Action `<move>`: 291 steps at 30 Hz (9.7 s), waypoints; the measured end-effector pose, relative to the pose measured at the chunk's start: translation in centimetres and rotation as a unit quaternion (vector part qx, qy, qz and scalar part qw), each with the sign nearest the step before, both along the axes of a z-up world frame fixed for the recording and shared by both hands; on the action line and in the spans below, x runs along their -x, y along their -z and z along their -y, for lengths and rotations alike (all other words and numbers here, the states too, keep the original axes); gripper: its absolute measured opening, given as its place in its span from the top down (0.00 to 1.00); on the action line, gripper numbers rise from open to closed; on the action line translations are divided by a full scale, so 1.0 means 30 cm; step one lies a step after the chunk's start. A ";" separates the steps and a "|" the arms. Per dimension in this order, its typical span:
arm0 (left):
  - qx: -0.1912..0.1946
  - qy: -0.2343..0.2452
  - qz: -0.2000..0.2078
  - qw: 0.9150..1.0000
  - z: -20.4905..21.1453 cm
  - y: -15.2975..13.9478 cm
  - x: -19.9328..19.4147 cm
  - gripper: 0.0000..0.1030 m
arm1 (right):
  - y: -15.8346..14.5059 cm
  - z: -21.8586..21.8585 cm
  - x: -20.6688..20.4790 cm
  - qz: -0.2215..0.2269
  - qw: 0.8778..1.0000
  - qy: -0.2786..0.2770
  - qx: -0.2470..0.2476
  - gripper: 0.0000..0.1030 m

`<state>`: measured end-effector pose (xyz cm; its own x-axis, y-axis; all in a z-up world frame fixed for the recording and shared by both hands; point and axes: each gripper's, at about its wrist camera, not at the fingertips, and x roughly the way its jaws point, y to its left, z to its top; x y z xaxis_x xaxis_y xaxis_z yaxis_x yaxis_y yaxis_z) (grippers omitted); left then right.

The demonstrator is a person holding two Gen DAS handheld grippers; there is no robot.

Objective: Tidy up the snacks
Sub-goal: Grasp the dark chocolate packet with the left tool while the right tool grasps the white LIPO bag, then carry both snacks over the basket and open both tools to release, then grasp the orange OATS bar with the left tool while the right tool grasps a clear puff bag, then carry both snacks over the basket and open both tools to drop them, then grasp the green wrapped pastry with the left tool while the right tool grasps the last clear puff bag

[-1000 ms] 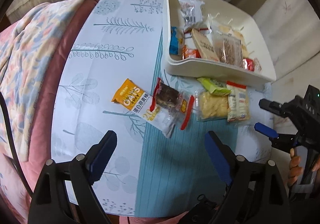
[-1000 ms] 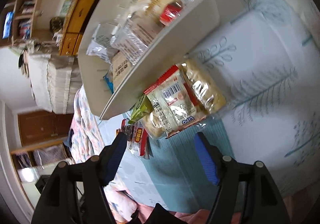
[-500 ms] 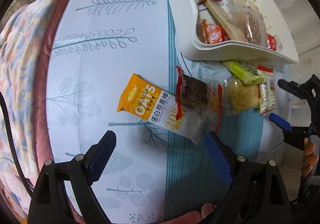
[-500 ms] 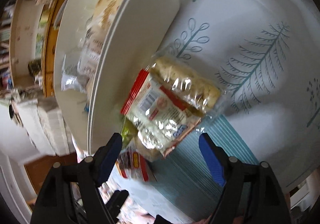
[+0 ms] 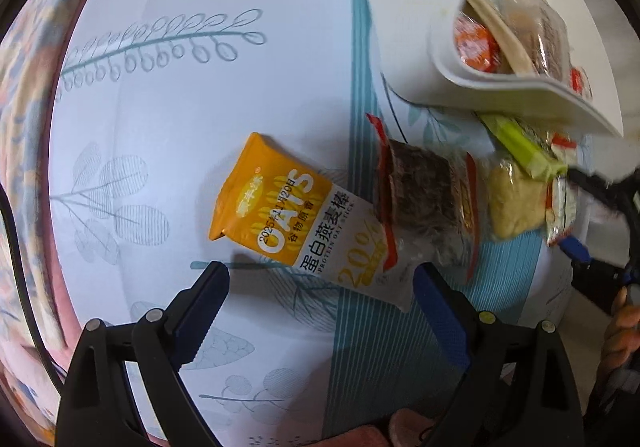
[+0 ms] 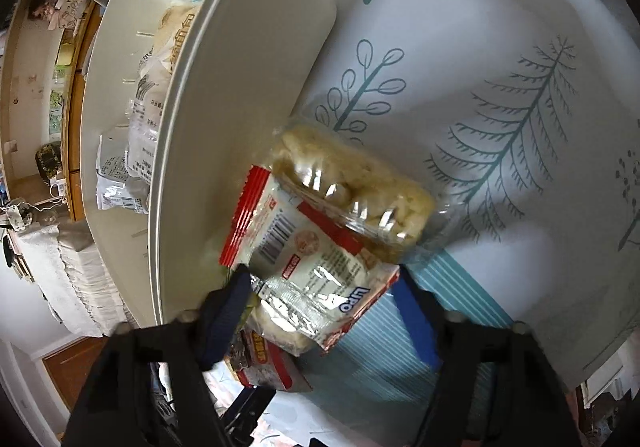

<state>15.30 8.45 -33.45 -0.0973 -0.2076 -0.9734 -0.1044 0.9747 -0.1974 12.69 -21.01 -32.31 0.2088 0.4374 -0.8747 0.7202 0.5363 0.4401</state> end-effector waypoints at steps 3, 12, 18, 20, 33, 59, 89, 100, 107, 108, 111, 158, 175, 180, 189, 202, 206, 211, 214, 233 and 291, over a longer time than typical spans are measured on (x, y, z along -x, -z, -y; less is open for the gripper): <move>0.004 -0.036 0.002 0.999 -0.036 -0.003 -0.007 0.10 | 0.001 0.013 0.006 0.000 1.000 0.004 -0.004 0.48; -0.007 -0.111 0.000 0.994 -0.121 0.044 0.020 0.10 | -0.011 0.054 0.038 0.006 1.000 -0.006 -0.015 0.67; -0.017 -0.162 0.017 0.987 -0.157 0.038 0.055 0.11 | -0.026 0.069 0.046 0.017 0.999 -0.023 -0.020 0.77; -0.015 -0.167 0.018 0.986 -0.165 0.029 0.061 0.11 | -0.033 0.069 0.045 0.022 0.999 -0.030 -0.021 0.78; -0.011 -0.126 0.063 0.990 -0.093 -0.032 0.049 0.11 | -0.060 0.071 0.036 0.050 0.996 -0.064 -0.028 0.81; -0.093 0.026 0.071 0.993 0.279 -0.014 -0.119 0.53 | -0.202 0.041 -0.001 0.100 0.982 -0.159 0.025 0.82; -0.023 -0.001 0.092 0.996 0.280 -0.549 -0.088 0.60 | -0.532 -0.024 -0.100 0.323 0.881 -0.311 0.152 0.81; -0.006 0.018 0.183 0.983 0.306 -0.618 -0.306 0.60 | -0.526 0.011 -0.246 0.313 0.879 -0.314 0.174 0.81; 0.041 0.018 0.216 0.975 0.341 -0.604 -0.383 0.55 | -0.498 0.037 -0.261 0.314 0.887 -0.283 0.185 0.78; 0.043 0.016 0.218 0.975 0.346 -0.604 -0.383 0.52 | -0.493 0.041 -0.262 0.313 0.889 -0.279 0.185 0.78; 0.037 0.014 0.225 0.974 0.359 -0.614 -0.378 0.43 | -0.493 0.061 -0.255 0.312 0.894 -0.262 0.187 0.69; -0.024 -0.230 0.063 0.971 0.025 -0.233 0.231 0.15 | -0.204 0.134 -0.061 0.078 0.966 -0.239 0.068 0.22; -0.043 -0.240 0.008 0.970 -0.062 -0.040 0.123 0.16 | -0.046 -0.104 -0.057 0.066 0.896 -0.383 0.215 0.23; -0.043 -0.225 -0.009 0.973 -0.044 -0.004 0.090 0.16 | -0.037 -0.146 -0.069 0.076 0.878 -0.409 0.238 0.24; -0.038 -0.202 -0.048 0.978 0.026 0.036 0.067 0.39 | -0.040 -0.236 -0.122 0.087 0.852 -0.453 0.245 0.40; -0.051 -0.190 -0.070 0.978 0.127 0.014 0.143 0.61 | -0.024 -0.165 -0.051 0.066 0.861 -0.466 0.193 0.41; -0.051 -0.184 -0.054 0.980 0.138 -0.052 0.172 0.62 | -0.053 -0.174 0.012 0.059 0.866 -0.474 0.148 0.42; -0.042 -0.192 -0.011 0.980 0.122 -0.191 0.209 0.62 | -0.130 -0.199 0.076 0.081 0.860 -0.491 0.113 0.42; -0.048 -0.183 0.024 0.982 0.118 -0.298 0.169 0.62 | -0.192 -0.216 0.094 0.102 0.854 -0.501 0.094 0.42; -0.042 -0.045 0.230 0.971 0.266 -0.881 -0.086 0.62 | -0.616 -0.188 -0.055 0.278 0.819 -0.488 0.115 0.42; -0.011 -0.041 0.180 0.983 0.252 -0.502 0.109 0.23 | -0.413 -0.225 0.171 0.376 0.741 -0.524 0.186 0.28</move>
<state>12.03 0.88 -18.38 0.2695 -0.1787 -0.9463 -0.1105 0.9704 -0.2147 7.57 -14.26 -19.91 0.4157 0.4615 -0.7837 -0.5513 0.8132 0.1865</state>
